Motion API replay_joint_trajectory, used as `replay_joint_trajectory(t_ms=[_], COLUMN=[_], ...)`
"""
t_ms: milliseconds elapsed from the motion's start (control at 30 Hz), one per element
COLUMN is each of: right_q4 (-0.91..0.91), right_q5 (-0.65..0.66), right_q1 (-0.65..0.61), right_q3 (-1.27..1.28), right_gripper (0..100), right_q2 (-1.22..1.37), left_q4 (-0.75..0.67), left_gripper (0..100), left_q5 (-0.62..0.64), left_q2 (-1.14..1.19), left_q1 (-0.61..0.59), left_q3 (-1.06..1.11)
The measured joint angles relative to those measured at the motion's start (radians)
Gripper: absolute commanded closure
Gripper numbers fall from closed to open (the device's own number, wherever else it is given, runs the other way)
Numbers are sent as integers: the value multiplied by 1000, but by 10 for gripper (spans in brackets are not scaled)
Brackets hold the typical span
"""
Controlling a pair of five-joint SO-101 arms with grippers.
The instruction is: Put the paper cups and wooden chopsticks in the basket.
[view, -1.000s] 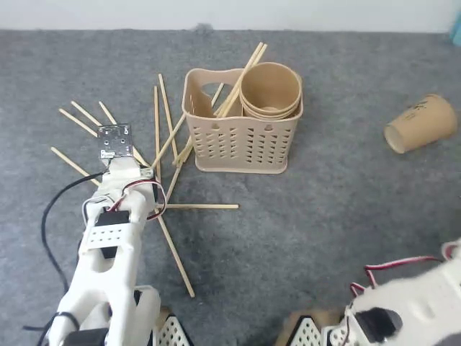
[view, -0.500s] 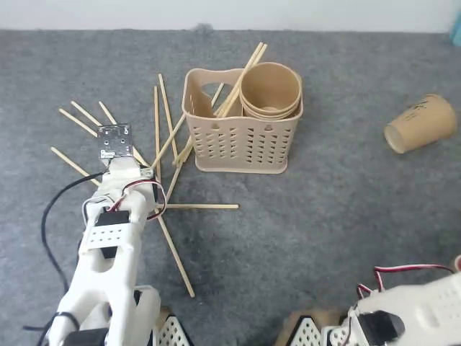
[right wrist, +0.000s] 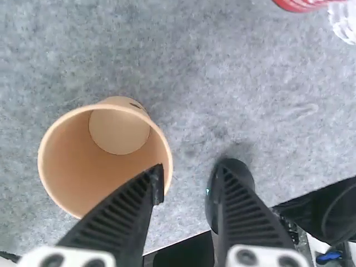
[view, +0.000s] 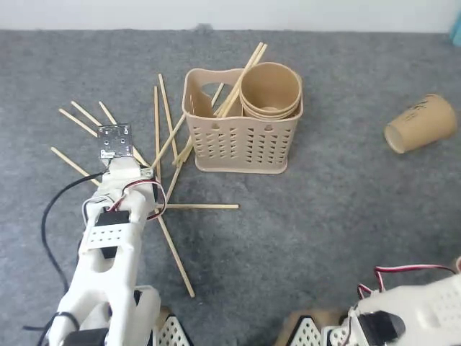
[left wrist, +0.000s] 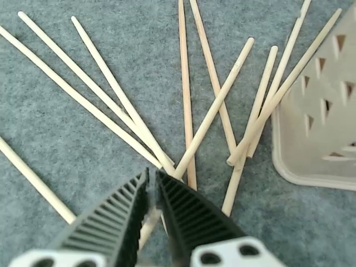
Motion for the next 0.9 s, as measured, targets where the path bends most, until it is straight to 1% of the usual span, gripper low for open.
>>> replay_joint_trajectory(t_ms=[367, 433, 467, 500, 533, 600, 733, 900], right_q4=[2, 2, 2, 2, 2, 2, 2, 2], right_q5=[-2, -2, -2, 0, 6, 14, 17, -6], right_q1=[2, 2, 2, 2, 2, 2, 2, -5], right_q3=[5, 5, 5, 5, 5, 5, -32, -61], right_gripper=[871, 927, 980, 998, 978, 996, 992, 992], right_q2=[144, 192, 210, 226, 233, 233, 224, 95], left_q4=[0, 0, 0, 0, 0, 0, 0, 0], left_gripper=[987, 987, 987, 987, 987, 987, 987, 987], left_q5=[0, 0, 0, 0, 0, 0, 0, 0], left_q2=[0, 0, 0, 0, 0, 0, 0, 0], left_q1=[0, 0, 0, 0, 0, 0, 0, 0], left_q3=[0, 0, 0, 0, 0, 0, 0, 0])
